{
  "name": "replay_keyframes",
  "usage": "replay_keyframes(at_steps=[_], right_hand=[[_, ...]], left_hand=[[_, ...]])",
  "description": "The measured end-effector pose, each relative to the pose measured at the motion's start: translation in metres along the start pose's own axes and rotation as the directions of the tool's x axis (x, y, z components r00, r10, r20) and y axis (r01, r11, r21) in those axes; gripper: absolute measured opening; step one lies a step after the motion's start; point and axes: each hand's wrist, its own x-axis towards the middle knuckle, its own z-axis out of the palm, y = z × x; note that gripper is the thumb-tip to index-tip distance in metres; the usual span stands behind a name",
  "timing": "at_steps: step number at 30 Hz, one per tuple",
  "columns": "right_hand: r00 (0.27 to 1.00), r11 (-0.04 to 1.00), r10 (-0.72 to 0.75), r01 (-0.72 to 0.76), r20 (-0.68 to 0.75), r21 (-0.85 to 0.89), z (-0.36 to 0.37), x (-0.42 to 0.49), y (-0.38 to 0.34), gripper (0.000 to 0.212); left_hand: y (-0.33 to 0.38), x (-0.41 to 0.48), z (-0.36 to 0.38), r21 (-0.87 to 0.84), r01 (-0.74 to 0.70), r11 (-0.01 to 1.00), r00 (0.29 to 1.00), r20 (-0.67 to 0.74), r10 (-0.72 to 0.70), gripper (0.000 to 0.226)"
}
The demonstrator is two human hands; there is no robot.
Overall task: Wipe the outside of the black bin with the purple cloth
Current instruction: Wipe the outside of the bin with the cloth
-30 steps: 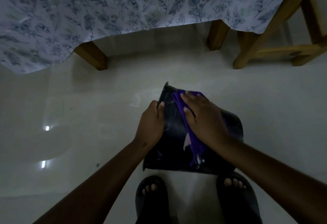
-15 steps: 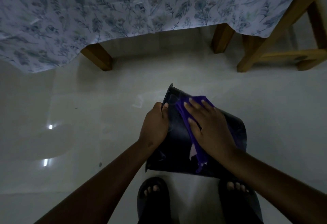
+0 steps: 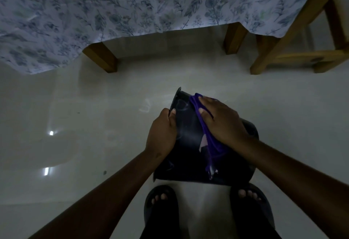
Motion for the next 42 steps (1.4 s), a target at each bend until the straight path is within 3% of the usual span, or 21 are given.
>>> replay_keyframes(at_steps=[6,11,15,22,27,30,33,38,40,42], right_hand=[[0.970,0.937,-0.245,0.240,0.014,-0.255,0.028,-0.092,-0.018,0.058],[0.991,0.982,-0.125,0.116,-0.051,-0.147,0.009,-0.039,-0.009,0.055],[1.000,1.000,0.001,0.000,0.022,-0.021,-0.005,0.010,0.012,0.052],[0.981,0.969,-0.185,0.173,-0.056,-0.175,0.021,-0.077,-0.012,0.055],[0.992,0.994,-0.098,0.095,-0.074,-0.049,0.001,-0.015,-0.004,0.050],[0.995,0.989,0.055,-0.066,0.081,0.136,-0.011,0.029,0.013,0.046],[0.984,0.987,0.049,-0.074,0.171,0.141,-0.008,0.032,0.015,0.043],[0.999,0.996,0.004,-0.007,0.034,0.092,0.003,0.004,0.009,0.046],[0.996,0.999,-0.049,0.048,-0.074,-0.015,0.006,-0.030,0.005,0.050],[0.990,0.986,-0.115,0.103,-0.085,-0.134,0.015,-0.070,-0.005,0.055]], left_hand=[[0.005,0.010,0.000,0.007,-0.001,1.000,1.000,0.021,0.001,0.032],[0.012,0.019,0.000,-0.006,0.019,1.000,1.000,0.004,-0.019,0.031],[0.010,0.010,0.000,0.012,0.018,1.000,1.000,-0.012,-0.018,0.031],[0.012,0.024,0.002,0.070,0.016,0.997,1.000,-0.018,-0.015,0.035],[0.023,0.026,-0.006,-0.064,0.050,0.997,0.994,0.096,-0.044,0.030],[0.019,0.008,-0.017,-0.265,0.143,0.954,0.961,0.266,-0.070,0.025],[0.001,-0.029,-0.023,-0.452,0.293,0.843,0.894,0.442,-0.074,0.042],[0.005,-0.031,-0.011,-0.207,0.113,0.972,0.991,0.095,-0.095,0.021],[0.015,-0.006,-0.007,-0.171,0.115,0.979,0.992,0.073,-0.104,0.019],[0.024,0.015,-0.002,-0.161,0.131,0.978,0.989,0.082,-0.119,0.018]])
